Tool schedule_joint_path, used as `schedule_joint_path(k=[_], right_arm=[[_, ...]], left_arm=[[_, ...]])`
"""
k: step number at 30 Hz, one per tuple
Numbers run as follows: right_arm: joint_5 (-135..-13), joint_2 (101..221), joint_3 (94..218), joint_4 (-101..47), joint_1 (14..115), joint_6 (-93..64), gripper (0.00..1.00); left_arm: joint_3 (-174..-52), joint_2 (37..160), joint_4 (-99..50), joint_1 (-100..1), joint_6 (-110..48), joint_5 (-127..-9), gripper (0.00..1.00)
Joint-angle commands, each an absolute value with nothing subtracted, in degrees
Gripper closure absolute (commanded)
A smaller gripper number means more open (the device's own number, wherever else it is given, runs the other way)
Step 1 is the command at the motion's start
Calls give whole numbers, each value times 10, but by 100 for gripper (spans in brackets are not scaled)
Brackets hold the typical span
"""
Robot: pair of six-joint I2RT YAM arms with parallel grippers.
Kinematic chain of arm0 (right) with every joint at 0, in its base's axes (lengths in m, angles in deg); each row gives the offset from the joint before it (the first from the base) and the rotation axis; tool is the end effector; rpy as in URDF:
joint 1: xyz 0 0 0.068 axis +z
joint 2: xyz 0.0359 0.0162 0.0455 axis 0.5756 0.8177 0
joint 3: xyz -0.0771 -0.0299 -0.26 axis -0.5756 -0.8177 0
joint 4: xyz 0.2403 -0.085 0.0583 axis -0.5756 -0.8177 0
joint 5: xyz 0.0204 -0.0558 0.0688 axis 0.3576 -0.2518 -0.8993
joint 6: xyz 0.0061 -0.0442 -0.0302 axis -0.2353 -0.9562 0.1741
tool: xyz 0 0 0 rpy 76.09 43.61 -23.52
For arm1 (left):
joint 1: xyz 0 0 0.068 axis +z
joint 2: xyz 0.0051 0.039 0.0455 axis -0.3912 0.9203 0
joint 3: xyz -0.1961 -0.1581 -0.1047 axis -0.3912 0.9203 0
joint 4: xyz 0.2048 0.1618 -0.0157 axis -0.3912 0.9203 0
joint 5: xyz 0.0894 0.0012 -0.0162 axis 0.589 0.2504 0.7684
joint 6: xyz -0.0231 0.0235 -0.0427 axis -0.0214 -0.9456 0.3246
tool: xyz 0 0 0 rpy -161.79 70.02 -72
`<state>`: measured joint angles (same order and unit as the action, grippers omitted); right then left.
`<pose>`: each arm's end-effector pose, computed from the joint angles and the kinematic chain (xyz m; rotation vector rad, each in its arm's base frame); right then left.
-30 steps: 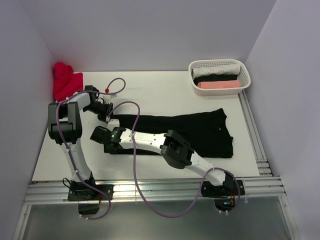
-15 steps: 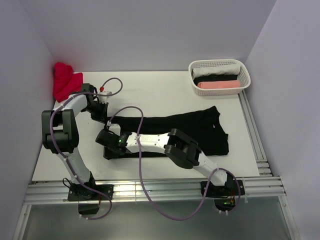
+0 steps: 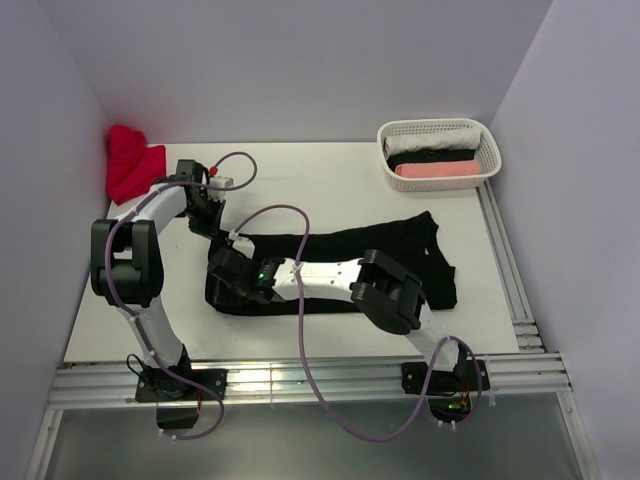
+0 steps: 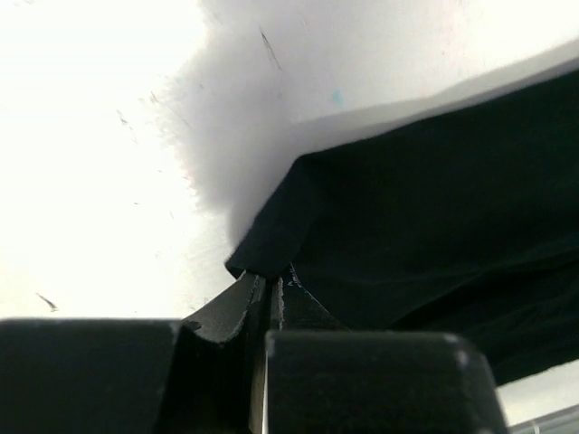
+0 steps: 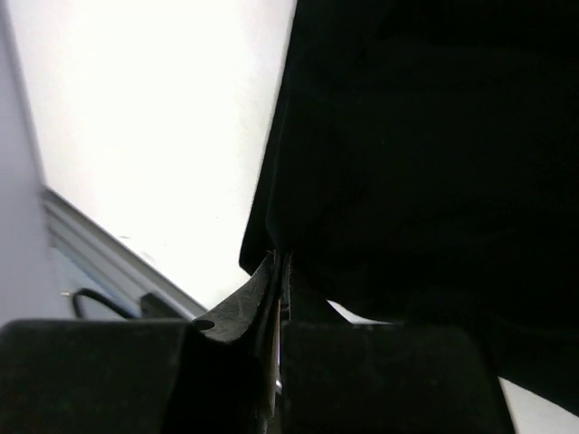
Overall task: Roll the t-shirts
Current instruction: Roll the tshirt
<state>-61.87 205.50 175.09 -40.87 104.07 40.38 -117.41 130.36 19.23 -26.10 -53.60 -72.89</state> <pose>0.1794 0.4576 0.1767 -0.1162 2.5922 0.9246 0.3716 -0.0282 0.1910 0.4048 2.7681 -0.2943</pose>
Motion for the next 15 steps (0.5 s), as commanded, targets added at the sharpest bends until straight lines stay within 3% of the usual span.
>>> schedule_joint_path(k=[1,13,15], right_arm=[[-614,2003,1725,-356,1028,428,100],[-589,1951,1621,-297,1016,467,100],[-592,1948,1610,-290,1018,467,100]], left_arm=[[-1201,1296,186,-267,-523,-705,94],[-1223,1304,193,-303,-509,-679,88],[-1224,1305,192,-303,-509,-682,80]])
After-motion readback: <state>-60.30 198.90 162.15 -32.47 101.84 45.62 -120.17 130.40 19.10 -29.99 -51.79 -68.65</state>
